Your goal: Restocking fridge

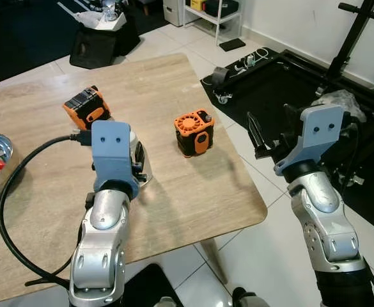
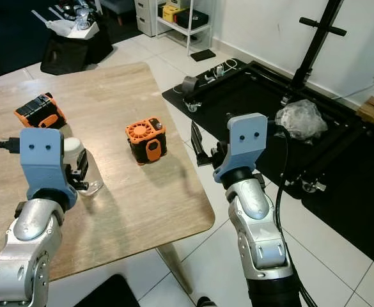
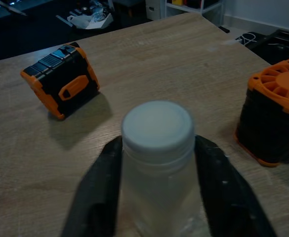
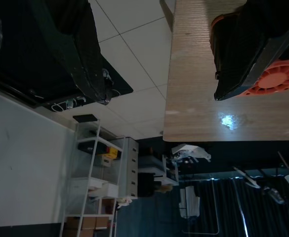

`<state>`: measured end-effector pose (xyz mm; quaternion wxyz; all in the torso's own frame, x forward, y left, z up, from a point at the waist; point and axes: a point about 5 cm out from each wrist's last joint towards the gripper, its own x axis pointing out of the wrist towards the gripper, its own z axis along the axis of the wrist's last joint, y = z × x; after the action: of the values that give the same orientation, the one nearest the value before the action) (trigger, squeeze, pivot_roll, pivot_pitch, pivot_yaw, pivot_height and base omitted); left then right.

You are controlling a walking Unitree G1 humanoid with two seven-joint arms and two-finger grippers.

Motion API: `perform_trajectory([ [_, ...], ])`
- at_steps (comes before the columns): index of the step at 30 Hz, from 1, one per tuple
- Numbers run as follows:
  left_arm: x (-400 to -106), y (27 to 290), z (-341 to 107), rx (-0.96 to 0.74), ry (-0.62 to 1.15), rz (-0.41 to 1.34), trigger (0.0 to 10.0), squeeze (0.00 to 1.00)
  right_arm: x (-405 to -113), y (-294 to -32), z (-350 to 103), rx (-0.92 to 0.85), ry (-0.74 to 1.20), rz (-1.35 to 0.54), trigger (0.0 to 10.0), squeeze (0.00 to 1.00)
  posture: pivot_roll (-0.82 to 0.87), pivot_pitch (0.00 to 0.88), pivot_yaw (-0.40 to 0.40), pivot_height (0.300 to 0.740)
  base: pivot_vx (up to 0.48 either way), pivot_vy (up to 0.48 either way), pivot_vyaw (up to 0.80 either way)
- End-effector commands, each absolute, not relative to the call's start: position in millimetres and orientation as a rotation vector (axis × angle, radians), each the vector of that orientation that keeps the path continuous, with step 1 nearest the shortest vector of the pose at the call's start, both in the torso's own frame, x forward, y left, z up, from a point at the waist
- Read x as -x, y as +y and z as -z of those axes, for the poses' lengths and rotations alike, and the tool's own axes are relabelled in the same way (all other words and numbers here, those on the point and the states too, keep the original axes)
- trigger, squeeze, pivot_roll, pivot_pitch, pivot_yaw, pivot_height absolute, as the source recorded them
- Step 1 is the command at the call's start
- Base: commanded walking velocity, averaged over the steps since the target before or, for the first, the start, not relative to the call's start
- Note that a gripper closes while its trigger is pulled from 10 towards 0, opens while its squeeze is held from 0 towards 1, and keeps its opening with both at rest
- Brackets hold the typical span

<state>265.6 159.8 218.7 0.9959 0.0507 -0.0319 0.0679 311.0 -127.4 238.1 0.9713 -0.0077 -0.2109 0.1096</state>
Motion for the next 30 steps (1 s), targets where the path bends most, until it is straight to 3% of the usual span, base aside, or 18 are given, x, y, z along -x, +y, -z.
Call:
perform_trajectory([
  [1,-262,158,-213,-0.093,-0.048,-0.146,10.0,1.0,-310,-130,-235,0.02,-0.423,-0.216,10.0,0.0,-0.06,0.178,0.027,0.74,0.0,0.0,0.0],
  [7,-254,160,-211,-0.126,-0.074,-0.204,10.0,1.0,-311,-129,-235,0.022,-0.425,-0.219,10.0,0.0,-0.05,0.173,0.024,0.74,0.0,0.0,0.0],
  [8,-252,163,-215,-0.165,-0.108,-0.231,10.0,0.0,-312,-129,-235,0.021,-0.425,-0.221,10.0,0.0,-0.05,0.173,0.023,0.74,0.0,0.0,0.0],
  [19,-260,179,-200,-0.142,-0.039,-0.236,10.0,0.0,-314,-125,-234,0.016,-0.425,-0.229,10.0,0.0,-0.05,0.169,0.019,0.74,0.0,0.0,0.0],
  [26,-273,205,-184,-0.203,-0.003,-0.267,10.0,0.0,-315,-126,-234,0.014,-0.429,-0.226,10.0,0.0,-0.05,0.165,0.016,0.74,0.0,0.0,0.0],
  [30,-283,215,-166,-0.101,0.062,-0.223,10.0,0.0,-316,-125,-234,0.012,-0.43,-0.227,10.0,0.0,-0.05,0.162,0.014,0.74,0.0,0.0,0.0],
])
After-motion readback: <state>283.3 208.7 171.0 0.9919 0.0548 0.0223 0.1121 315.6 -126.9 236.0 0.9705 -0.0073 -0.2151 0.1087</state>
